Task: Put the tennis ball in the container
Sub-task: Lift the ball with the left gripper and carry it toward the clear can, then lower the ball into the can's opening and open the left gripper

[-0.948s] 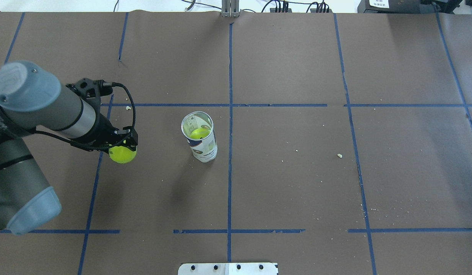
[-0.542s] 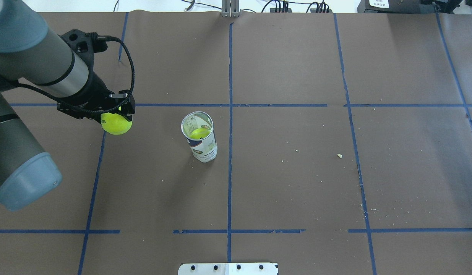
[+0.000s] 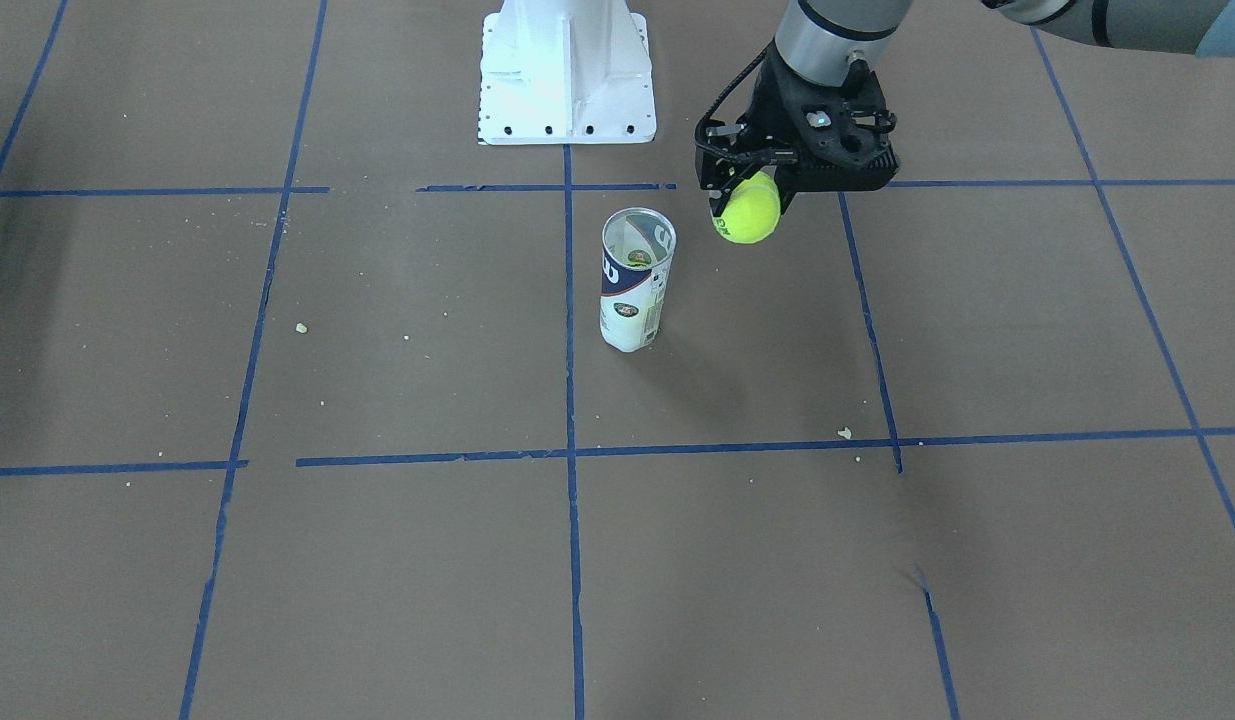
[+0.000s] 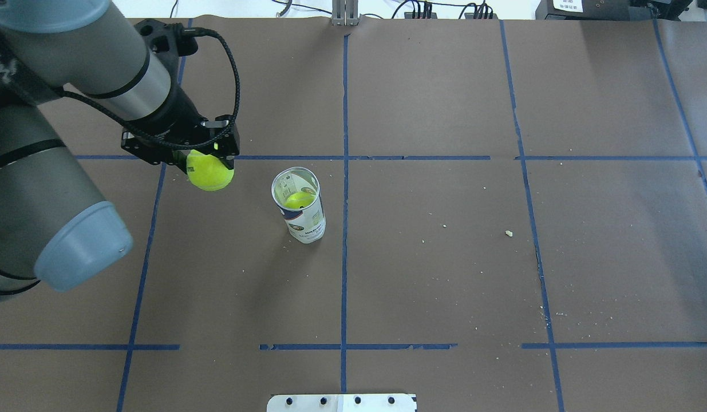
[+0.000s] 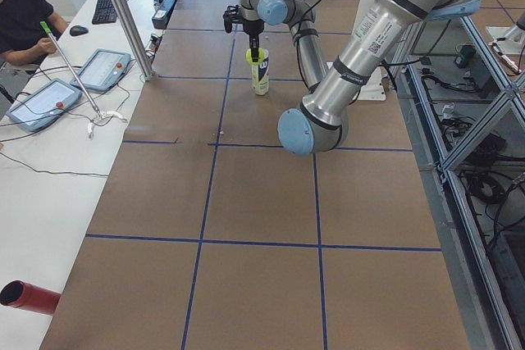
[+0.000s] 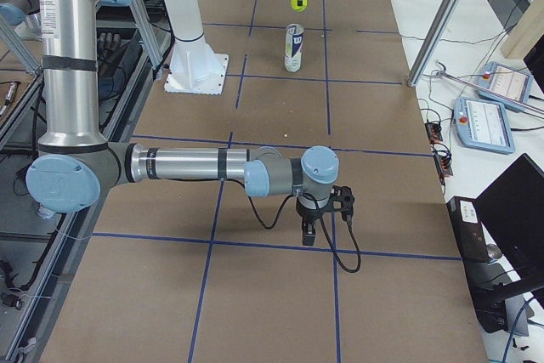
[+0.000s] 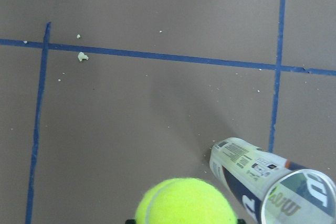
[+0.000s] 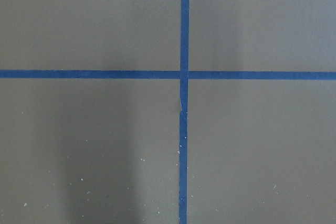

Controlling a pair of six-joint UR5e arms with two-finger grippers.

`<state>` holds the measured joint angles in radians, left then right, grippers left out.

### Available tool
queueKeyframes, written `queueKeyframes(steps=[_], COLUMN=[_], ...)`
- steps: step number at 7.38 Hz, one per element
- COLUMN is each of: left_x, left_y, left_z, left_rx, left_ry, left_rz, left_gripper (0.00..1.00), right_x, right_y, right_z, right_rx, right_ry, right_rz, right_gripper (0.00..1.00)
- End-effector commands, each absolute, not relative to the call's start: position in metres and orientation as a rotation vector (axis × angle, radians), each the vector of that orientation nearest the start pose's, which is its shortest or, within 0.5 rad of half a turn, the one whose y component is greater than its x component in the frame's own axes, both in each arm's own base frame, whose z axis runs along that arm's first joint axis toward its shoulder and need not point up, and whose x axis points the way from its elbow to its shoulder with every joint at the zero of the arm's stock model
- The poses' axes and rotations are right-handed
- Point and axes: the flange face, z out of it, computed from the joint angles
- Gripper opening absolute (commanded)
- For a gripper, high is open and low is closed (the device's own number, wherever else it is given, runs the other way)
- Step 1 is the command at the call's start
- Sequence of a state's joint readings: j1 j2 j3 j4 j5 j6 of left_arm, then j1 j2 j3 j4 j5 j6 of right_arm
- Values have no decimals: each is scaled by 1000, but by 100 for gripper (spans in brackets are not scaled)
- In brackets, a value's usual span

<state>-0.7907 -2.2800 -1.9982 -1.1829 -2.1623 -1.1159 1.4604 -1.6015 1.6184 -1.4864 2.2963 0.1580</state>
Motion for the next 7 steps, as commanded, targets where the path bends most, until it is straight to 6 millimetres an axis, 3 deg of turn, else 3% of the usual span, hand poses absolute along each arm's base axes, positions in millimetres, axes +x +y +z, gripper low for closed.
queueKeyframes(steps=[1, 5, 7], left_x=[371, 411, 415], left_y=[-467, -455, -451], left_z=[95, 94, 96], left_rx=[-53, -61, -63], left_ry=[952, 1003, 1006], left_rz=[-96, -59, -46], left_gripper=[0, 0, 0], right_x=[13, 13, 13], right_y=[-490, -490, -490], right_z=[645, 645, 645], right_rx=[-1, -1, -1], right_ry=[-731, -731, -731], right_rz=[9, 9, 9], right_gripper=[100, 100, 100])
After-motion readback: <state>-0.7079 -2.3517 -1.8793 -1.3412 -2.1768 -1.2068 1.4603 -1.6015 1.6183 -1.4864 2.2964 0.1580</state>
